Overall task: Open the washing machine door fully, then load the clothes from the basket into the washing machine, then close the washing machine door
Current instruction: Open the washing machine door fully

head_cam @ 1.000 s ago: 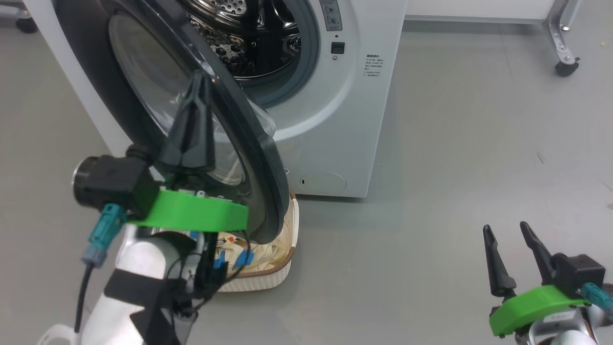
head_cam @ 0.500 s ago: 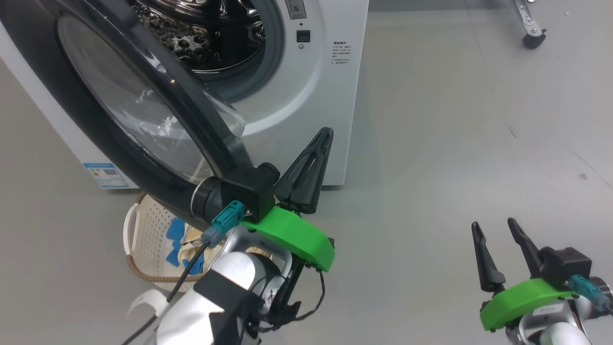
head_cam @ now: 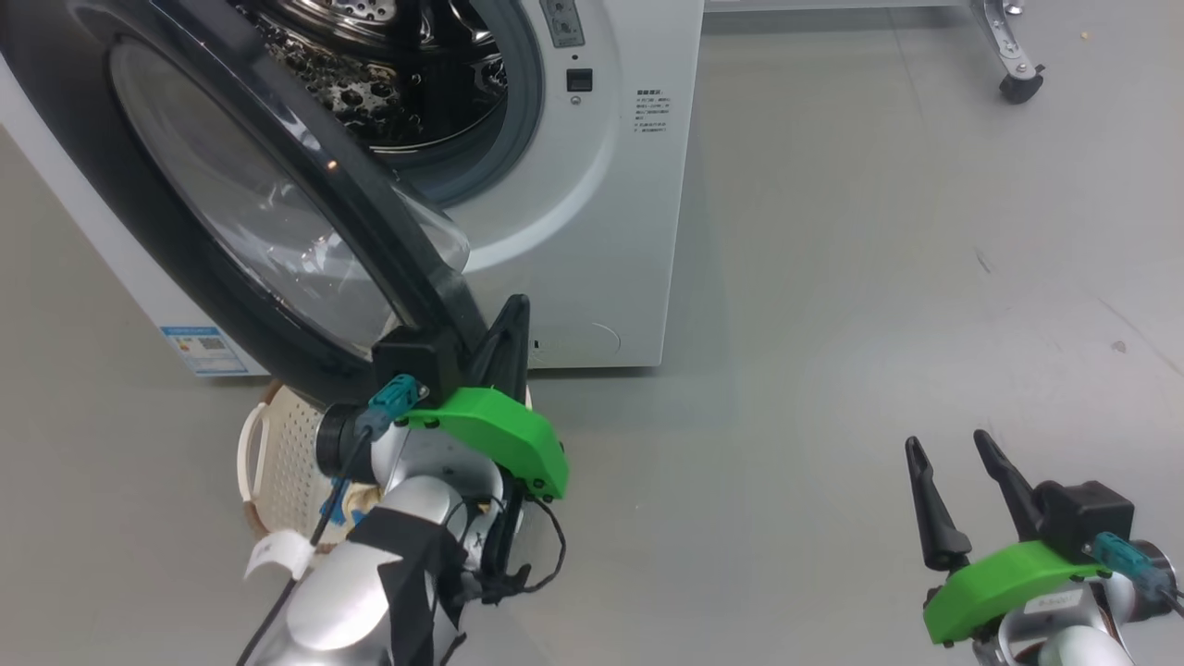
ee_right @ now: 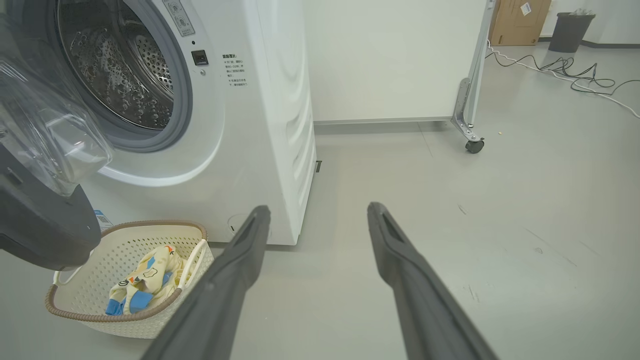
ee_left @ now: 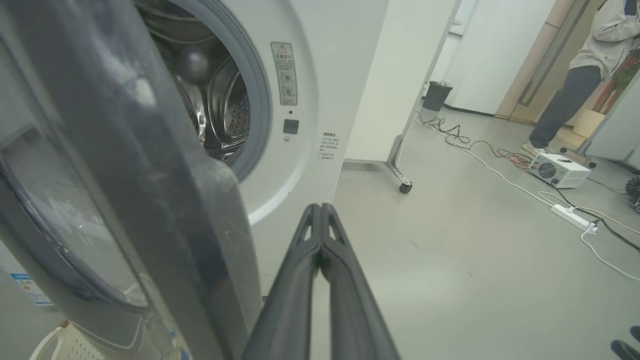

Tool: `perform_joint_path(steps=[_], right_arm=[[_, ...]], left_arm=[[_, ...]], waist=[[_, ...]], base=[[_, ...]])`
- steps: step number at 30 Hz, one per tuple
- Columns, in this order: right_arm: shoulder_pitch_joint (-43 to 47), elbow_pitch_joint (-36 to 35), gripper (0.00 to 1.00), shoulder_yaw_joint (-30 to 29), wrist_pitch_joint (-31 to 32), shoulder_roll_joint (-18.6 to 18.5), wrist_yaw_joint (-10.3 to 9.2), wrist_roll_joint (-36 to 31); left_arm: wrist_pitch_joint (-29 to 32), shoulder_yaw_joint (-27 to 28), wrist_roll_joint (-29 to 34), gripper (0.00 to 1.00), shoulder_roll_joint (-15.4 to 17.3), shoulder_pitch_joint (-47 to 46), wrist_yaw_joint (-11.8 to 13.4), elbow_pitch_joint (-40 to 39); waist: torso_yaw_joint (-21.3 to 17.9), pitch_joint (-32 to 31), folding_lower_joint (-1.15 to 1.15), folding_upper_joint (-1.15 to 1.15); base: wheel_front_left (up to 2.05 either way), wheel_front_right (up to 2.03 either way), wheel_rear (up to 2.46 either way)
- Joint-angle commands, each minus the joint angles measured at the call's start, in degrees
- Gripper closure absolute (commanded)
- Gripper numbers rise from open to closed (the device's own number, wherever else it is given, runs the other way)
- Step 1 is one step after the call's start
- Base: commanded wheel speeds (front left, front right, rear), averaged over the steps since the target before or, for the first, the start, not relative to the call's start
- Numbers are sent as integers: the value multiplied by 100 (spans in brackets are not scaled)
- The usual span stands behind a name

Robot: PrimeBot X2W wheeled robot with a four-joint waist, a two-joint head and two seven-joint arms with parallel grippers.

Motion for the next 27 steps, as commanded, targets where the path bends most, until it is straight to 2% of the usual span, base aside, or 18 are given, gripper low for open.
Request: perform_joint_path(steps=[1,11,18,27], right_arm=[[-266,-164,0,119,12,-48,-1,-4],[-266,-186,0,31,101,-48,-1,-90],[-256,-192,0,-29,135,-48,-1,-79],[-264,-198,0,-96,165,-48,-1,-87]], left_arm=[[-99,295,-49,100,33,-359,43,-72],[-385,579,-216,100,120,-359,78,339],[-412,531,-223,100,136,-287,73,332],[-361,570,-271,100,332,-45,161,264]], waist=[[5,-6,0,0],[-6,-60,0,0],[43,-36,0,0],[128,-2,0,0]], base=[[0,0,0],[0,0,0],[0,0,0],[0,0,0]])
